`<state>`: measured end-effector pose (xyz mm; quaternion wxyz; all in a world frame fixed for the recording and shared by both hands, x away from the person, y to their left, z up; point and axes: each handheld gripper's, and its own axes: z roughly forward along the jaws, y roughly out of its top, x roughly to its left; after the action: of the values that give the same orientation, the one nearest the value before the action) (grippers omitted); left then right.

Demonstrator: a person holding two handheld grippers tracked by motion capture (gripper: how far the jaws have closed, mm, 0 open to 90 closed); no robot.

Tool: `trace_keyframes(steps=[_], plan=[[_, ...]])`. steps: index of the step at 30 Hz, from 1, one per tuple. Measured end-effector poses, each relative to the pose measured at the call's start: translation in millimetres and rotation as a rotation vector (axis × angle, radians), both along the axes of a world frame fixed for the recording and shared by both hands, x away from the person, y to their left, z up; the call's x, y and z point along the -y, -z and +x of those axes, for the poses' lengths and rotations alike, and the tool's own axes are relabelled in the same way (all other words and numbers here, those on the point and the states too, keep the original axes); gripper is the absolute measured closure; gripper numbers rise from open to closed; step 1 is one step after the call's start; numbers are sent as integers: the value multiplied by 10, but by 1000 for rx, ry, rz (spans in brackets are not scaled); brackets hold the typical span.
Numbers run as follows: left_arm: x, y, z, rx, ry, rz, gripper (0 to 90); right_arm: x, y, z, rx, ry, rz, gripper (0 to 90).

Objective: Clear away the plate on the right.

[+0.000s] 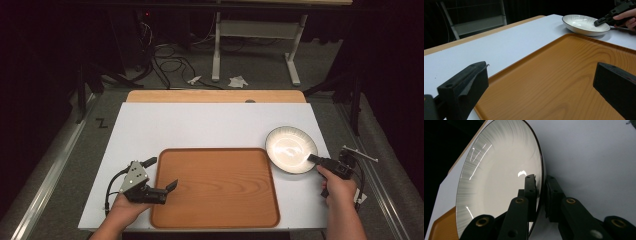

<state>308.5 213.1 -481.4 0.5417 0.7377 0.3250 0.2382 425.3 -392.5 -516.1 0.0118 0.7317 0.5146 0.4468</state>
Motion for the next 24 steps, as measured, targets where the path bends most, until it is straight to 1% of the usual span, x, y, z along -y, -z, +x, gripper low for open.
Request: trace_keyframes(steps=[6, 8, 9, 11, 12, 14, 17, 18, 19, 21, 24], plan=[[1, 2, 1, 0, 2, 2, 9, -2, -37, -5, 8, 4, 25, 855], [1, 1, 3, -1, 2, 0, 9, 28, -51, -19, 37, 15, 33, 859], [0, 1, 4, 0, 3, -1, 9, 49, -61, -25, 44, 11, 32, 859], [-2, 1, 5, 2, 2, -5, 9, 79, -72, -41, 41, 7, 23, 857], [-3, 0, 6, 3, 0, -5, 9, 104, -72, -53, 42, 5, 32, 856], [-3, -2, 3, 4, 0, -8, 9, 129, -96, -75, 59, 12, 29, 853], [-9, -10, -5, 8, 0, -6, 9, 142, -114, -90, 67, 17, 20, 850], [-11, -12, -6, 12, -4, -12, 9, 148, -128, -100, 67, 20, 27, 848], [-13, -14, -6, 13, -5, -13, 9, 153, -142, -108, 79, 21, 17, 848], [-19, -20, -6, 16, -7, -15, 8, 165, -161, -124, 87, 11, 8, 849], [-22, -27, -9, 20, -7, -16, 8, 171, -206, -156, 96, 10, 23, 850]])
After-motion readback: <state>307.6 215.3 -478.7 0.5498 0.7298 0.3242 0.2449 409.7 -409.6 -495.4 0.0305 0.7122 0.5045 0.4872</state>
